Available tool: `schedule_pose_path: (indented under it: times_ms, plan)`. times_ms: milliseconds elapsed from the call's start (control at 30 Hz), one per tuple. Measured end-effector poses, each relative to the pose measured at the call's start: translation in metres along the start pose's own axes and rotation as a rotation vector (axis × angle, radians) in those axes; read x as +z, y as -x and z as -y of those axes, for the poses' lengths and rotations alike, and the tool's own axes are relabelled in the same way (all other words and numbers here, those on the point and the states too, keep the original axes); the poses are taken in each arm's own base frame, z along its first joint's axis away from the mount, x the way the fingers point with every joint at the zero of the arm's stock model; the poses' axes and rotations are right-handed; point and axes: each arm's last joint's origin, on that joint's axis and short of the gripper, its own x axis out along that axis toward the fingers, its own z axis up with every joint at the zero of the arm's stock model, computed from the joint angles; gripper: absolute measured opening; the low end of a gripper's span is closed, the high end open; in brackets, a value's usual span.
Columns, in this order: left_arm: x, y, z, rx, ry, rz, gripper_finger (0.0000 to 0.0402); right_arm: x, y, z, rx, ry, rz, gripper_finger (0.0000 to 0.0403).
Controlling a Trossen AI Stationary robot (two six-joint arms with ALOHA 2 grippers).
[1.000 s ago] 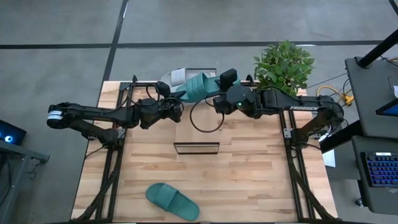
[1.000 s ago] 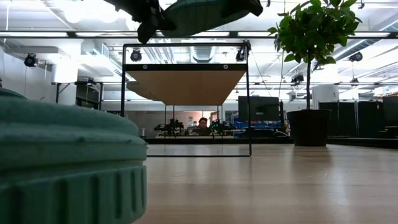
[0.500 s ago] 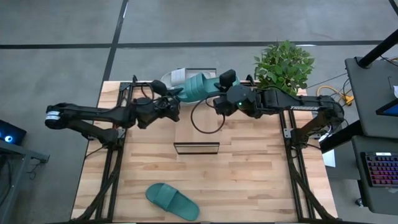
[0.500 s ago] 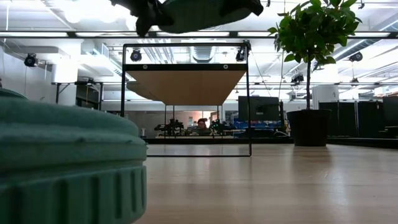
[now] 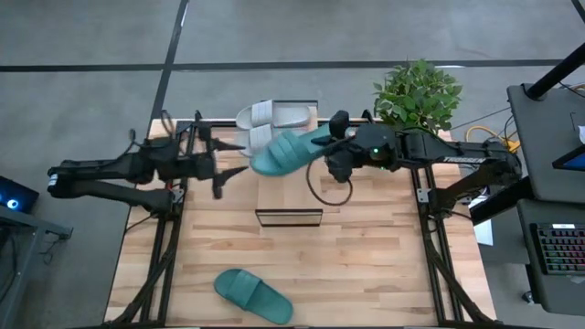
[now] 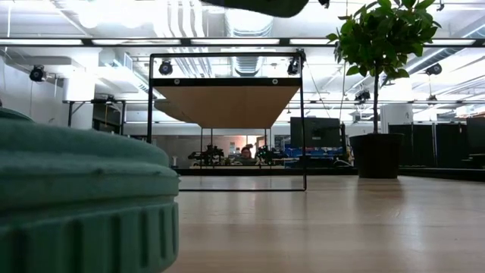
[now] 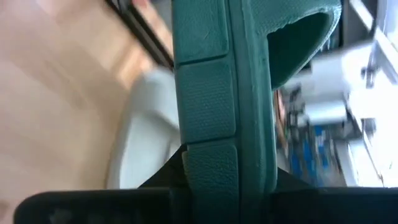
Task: Pick and place slides into the shelf
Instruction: Put the left blue slide on the shelf
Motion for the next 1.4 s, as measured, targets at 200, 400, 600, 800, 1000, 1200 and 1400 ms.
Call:
schedule_pose_path:
  times_ms: [200,400,600,800,1000,1200,1400]
  plan:
    - [-0.008,0.019,0.007,-0.097,0.074,0.109,0.0219,-0.007,0.005,-0.018,-0.017,0.046,0.216,0.0055]
    - [-0.017,0.02,0.017,-0.176,0.079,0.15,0.0219,-0.018,0.01,-0.039,-0.046,0.097,0.46,0.0055]
    - [-0.019,0.015,0.021,-0.208,0.078,0.17,0.0219,-0.03,0.008,-0.055,0.026,0.125,0.696,0.0055]
    - [-0.015,0.005,0.026,-0.337,0.098,0.281,0.0219,-0.037,0.001,-0.069,0.093,0.143,0.737,0.0055]
    - [-0.013,-0.015,0.032,-0.367,0.093,0.329,0.0219,-0.039,0.0,-0.073,0.09,0.144,0.753,0.0055]
    - [-0.014,-0.037,0.037,-0.353,0.068,0.348,0.0219,-0.041,-0.002,-0.08,0.116,0.143,0.745,0.0055]
    - [-0.019,-0.052,0.043,-0.334,-0.044,0.334,0.0219,-0.044,-0.004,-0.08,0.116,0.14,0.731,0.0055]
